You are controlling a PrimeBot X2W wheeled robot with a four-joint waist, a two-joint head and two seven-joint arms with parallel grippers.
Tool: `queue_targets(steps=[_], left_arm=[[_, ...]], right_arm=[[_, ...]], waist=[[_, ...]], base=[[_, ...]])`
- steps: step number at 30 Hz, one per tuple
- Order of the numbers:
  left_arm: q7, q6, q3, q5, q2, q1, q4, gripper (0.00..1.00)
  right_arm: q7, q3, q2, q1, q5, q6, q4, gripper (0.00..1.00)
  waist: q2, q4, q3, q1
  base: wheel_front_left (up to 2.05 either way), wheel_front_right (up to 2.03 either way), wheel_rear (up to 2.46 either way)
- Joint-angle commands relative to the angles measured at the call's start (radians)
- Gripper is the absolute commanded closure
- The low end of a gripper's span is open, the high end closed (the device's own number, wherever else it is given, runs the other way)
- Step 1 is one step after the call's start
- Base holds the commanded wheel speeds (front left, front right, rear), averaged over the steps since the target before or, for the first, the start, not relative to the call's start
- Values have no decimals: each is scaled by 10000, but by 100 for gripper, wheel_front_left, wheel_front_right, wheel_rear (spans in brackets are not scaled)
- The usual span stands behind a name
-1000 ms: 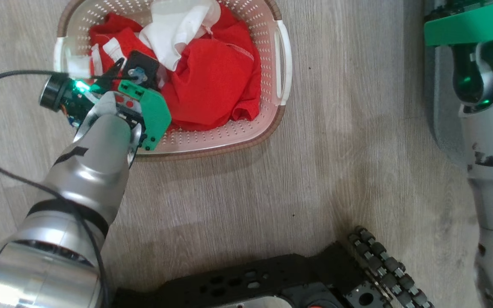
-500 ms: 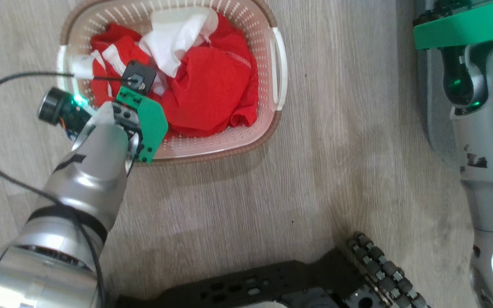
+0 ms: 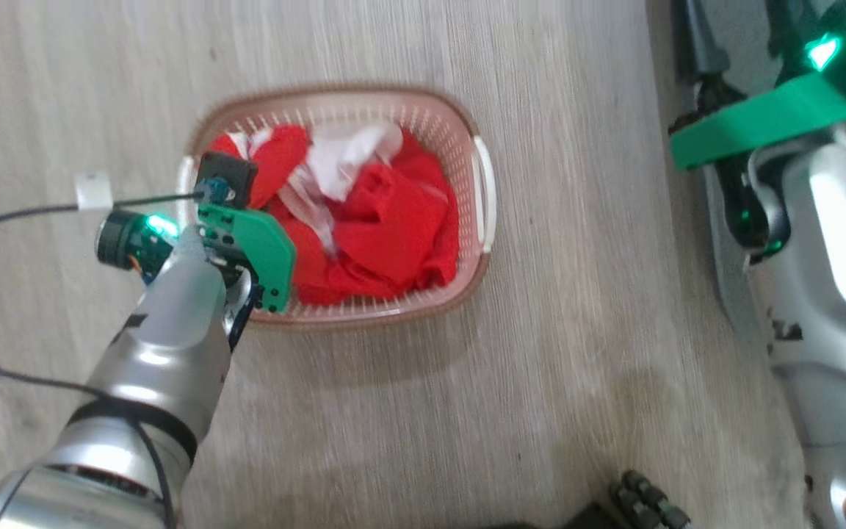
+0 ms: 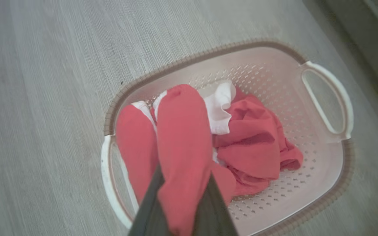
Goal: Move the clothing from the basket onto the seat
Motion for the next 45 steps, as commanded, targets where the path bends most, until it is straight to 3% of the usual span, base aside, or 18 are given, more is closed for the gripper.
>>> queue_targets(steps=[1,10,17,27,35,41,45], left_arm=[[-199,-63,184,-323,189,269,-360,100],[-374,-99,-178,-1436,188,677,-1674,100],[-384,178,-365,-1904,188,806,-3786,100],[-385,429,-597,-1978,187,362,-6627,100],[-366,636,-948,-2056,187,17,-7886,100],[-221,755,-1174,-2079,187,0,-8335,100],[-163,808,-1297,-2104,187,94,-8565,100]], right_arm=[[-63,177,-55,370,86,-2,-164,0],[-63,147,-48,1214,263,-2,271,0],[-63,265,-71,1953,279,-2,563,0],[-63,455,17,2483,364,-2,822,0],[-63,616,109,2676,437,-2,938,0],[-63,1421,211,2498,841,-2,337,0],[-63,2604,2,2126,1357,-2,-686,0]], waist=[[-1,279,-1023,1],[-1,587,-2583,1],[-1,770,-3625,1],[-1,850,-4342,1],[-1,840,-4634,1],[-1,854,-4718,1],[-1,901,-4741,1]], base=[[0,0,0],[0,0,0],[0,0,0],[0,0,0],[0,0,0],[0,0,0],[0,0,0]])
